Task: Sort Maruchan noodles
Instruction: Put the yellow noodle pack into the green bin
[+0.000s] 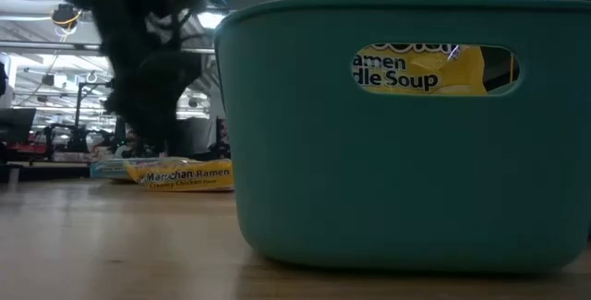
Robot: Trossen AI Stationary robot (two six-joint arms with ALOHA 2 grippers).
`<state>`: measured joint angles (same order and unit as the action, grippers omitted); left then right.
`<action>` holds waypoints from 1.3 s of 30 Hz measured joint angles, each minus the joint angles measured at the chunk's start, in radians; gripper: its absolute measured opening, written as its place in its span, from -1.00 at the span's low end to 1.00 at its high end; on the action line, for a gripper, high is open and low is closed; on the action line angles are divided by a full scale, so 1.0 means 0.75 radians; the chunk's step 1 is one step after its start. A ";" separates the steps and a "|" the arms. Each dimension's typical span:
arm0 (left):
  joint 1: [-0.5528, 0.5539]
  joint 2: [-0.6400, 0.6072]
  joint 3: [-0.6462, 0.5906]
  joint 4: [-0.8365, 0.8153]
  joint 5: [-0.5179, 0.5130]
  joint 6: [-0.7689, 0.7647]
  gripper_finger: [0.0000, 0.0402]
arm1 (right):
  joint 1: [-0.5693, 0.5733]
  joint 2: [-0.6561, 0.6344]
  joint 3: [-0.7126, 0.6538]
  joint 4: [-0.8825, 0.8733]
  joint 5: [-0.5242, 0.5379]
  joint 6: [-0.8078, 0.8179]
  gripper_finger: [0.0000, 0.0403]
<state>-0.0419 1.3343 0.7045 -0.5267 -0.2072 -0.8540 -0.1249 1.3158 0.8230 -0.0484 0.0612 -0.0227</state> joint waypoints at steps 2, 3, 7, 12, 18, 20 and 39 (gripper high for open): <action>-0.020 0.022 -0.050 0.011 -0.013 -0.081 -0.03 | 0.000 0.036 0.001 0.070 -0.012 -0.014 -0.27; -0.025 0.032 -0.070 0.040 -0.032 -0.108 -0.03 | 0.000 0.056 0.001 0.090 -0.025 -0.016 -0.27; -0.026 0.077 -0.140 0.309 -0.066 0.005 -0.03 | 0.000 0.147 0.001 0.172 -0.037 -0.030 -0.27; -0.019 0.192 -0.159 0.622 -0.081 0.313 -0.03 | 0.000 0.237 0.001 0.177 -0.037 -0.013 -0.27; 0.024 0.399 -0.158 0.977 -0.082 0.583 -0.03 | 0.000 0.304 0.001 0.175 -0.037 0.056 -0.24; 0.042 0.451 -0.158 1.092 -0.074 0.662 -0.03 | -0.001 0.306 -0.001 0.140 -0.036 0.084 -0.18; 0.129 0.518 -0.159 1.270 -0.075 0.710 -0.03 | 0.009 0.341 0.001 0.055 -0.131 0.572 0.58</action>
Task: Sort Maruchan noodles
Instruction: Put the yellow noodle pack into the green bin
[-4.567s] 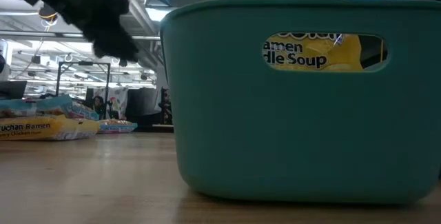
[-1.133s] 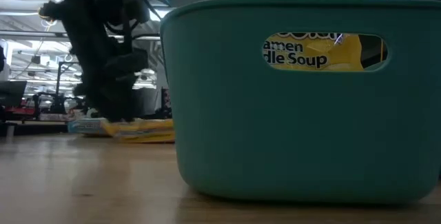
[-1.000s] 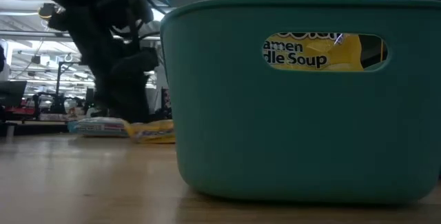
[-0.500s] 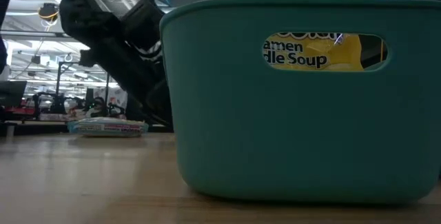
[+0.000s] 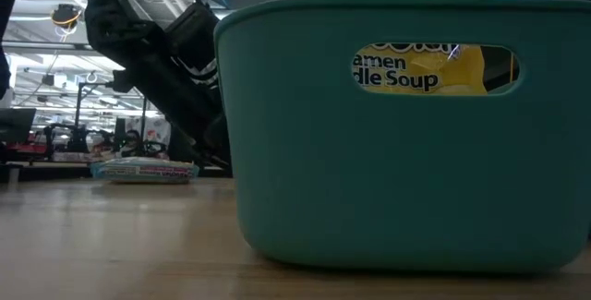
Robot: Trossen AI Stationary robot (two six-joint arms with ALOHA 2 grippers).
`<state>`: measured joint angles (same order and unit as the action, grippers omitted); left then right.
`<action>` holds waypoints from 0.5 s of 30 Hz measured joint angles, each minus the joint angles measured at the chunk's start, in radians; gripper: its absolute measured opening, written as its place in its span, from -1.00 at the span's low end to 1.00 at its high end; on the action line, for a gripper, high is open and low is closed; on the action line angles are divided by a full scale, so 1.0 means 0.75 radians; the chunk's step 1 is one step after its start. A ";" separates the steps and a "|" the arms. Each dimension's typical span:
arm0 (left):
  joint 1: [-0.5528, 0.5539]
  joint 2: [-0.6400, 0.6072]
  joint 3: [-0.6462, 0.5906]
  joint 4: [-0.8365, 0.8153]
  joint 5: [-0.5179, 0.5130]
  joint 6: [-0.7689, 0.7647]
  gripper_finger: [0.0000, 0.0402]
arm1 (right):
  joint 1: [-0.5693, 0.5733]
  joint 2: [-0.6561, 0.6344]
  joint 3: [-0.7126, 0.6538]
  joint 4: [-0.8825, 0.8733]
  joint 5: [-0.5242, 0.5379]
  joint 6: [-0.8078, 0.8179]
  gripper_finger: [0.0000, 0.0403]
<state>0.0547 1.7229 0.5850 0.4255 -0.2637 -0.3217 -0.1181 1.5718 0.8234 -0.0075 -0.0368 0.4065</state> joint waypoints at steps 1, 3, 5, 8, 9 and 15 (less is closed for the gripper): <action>0.000 0.000 0.000 0.000 -0.003 -0.011 -0.03 | 0.000 0.009 0.000 0.045 -0.003 0.047 0.58; 0.000 0.000 0.000 0.001 -0.009 -0.021 -0.03 | 0.001 0.035 0.000 0.132 -0.012 0.150 0.57; -0.001 0.000 0.000 0.003 -0.012 -0.021 -0.03 | 0.001 0.066 0.000 0.170 -0.010 0.246 0.55; -0.001 0.000 -0.001 0.016 -0.012 -0.021 -0.03 | 0.001 0.127 0.000 0.189 0.014 0.361 0.54; -0.001 0.000 -0.001 0.018 -0.018 -0.020 -0.03 | 0.001 0.146 -0.002 0.218 0.014 0.395 0.54; 0.000 0.001 -0.003 0.025 -0.048 -0.020 -0.03 | 0.003 0.223 0.001 0.439 -0.043 0.502 0.54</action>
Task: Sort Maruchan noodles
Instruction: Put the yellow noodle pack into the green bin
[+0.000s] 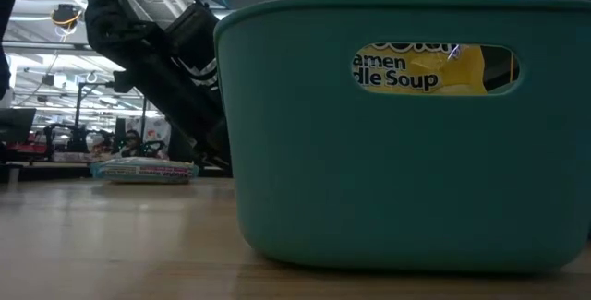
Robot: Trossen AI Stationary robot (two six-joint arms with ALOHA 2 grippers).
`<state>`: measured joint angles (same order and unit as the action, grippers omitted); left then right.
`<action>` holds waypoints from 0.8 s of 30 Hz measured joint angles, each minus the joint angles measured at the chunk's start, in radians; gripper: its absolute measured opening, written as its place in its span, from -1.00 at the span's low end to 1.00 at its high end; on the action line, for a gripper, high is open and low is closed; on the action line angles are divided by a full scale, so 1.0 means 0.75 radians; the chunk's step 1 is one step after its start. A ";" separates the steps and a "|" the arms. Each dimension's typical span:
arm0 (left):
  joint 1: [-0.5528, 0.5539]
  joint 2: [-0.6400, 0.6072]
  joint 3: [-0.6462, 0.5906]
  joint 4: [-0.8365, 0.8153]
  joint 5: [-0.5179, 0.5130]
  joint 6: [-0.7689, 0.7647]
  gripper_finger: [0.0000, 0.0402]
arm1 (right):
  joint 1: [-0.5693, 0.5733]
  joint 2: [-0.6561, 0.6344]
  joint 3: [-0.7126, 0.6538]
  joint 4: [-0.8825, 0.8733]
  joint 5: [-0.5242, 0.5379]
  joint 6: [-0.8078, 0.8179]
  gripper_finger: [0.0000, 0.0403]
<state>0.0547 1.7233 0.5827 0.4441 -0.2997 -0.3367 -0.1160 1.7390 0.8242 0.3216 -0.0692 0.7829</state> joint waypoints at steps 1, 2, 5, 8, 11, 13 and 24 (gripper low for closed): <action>0.000 0.000 0.000 0.001 -0.008 0.002 -0.03 | -0.002 0.000 0.000 0.007 0.001 0.012 0.54; -0.001 0.000 0.000 0.000 -0.012 0.007 -0.03 | -0.003 0.000 0.000 0.014 0.003 0.021 0.54; 0.000 0.000 0.000 0.000 -0.012 0.009 -0.03 | -0.003 0.000 -0.001 0.031 0.013 0.036 0.54; -0.001 0.000 0.000 0.002 -0.013 0.010 -0.03 | -0.002 0.000 -0.001 0.041 0.066 0.086 0.54; 0.000 0.000 0.000 0.003 -0.015 0.010 -0.03 | -0.003 0.000 -0.001 0.046 0.119 0.098 0.54; 0.000 0.000 0.001 0.007 -0.016 0.010 -0.03 | -0.002 0.000 -0.001 0.048 0.162 0.094 0.54; -0.002 0.000 0.001 0.007 -0.001 0.011 -0.03 | -0.004 -0.006 -0.002 0.012 0.056 0.054 0.54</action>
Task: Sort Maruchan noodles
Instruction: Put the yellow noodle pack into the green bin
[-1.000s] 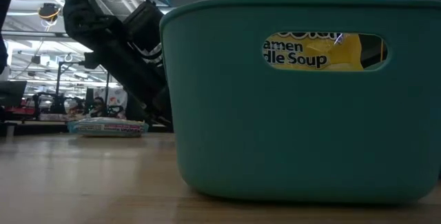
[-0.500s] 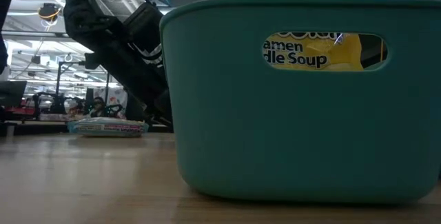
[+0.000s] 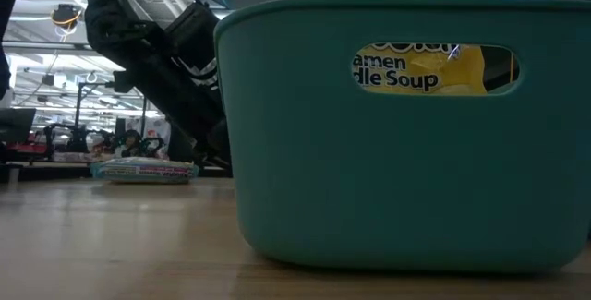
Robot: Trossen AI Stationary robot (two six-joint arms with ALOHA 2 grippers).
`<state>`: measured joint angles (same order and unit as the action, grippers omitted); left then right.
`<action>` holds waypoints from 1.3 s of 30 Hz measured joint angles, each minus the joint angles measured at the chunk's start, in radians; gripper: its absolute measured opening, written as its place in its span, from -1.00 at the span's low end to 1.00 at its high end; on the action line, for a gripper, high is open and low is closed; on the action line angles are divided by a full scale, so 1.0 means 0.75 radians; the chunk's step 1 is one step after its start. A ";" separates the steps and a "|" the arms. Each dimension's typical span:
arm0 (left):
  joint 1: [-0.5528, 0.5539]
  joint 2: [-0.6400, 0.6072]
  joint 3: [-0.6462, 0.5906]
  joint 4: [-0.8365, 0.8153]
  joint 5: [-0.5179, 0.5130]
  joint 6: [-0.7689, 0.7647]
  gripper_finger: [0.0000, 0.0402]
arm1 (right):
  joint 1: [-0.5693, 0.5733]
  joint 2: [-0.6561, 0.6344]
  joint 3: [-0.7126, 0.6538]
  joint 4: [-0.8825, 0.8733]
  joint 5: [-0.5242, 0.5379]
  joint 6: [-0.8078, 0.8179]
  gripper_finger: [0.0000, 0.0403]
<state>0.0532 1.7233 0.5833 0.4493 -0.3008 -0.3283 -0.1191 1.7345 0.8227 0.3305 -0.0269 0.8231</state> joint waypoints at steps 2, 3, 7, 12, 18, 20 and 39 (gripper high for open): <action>-0.001 0.000 0.002 0.000 0.000 -0.001 -0.03 | -0.012 -0.021 -0.001 -0.003 0.012 -0.012 0.54; -0.003 0.000 0.003 -0.004 -0.001 -0.001 -0.03 | -0.022 -0.036 -0.001 -0.004 0.016 -0.015 0.54; -0.004 0.000 0.003 -0.007 -0.002 -0.001 -0.03 | -0.040 -0.078 -0.001 0.010 -0.028 0.019 0.54; -0.004 0.000 0.003 -0.011 -0.006 -0.001 -0.03 | -0.023 -0.075 0.000 -0.089 -0.009 0.062 0.54; -0.004 0.000 0.003 -0.005 -0.022 0.009 -0.03 | -0.026 0.007 0.008 -0.075 0.096 0.085 0.54; -0.003 0.000 0.003 0.001 -0.027 0.023 -0.03 | -0.025 0.051 0.013 -0.041 0.095 0.088 0.54; -0.010 -0.001 0.003 0.009 -0.013 0.034 -0.03 | -0.025 0.254 0.095 0.134 -0.032 -0.084 -0.45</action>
<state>0.0457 1.7229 0.5854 0.4564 -0.3105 -0.3027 -0.1382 1.9251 0.8938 0.4310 -0.0511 0.7601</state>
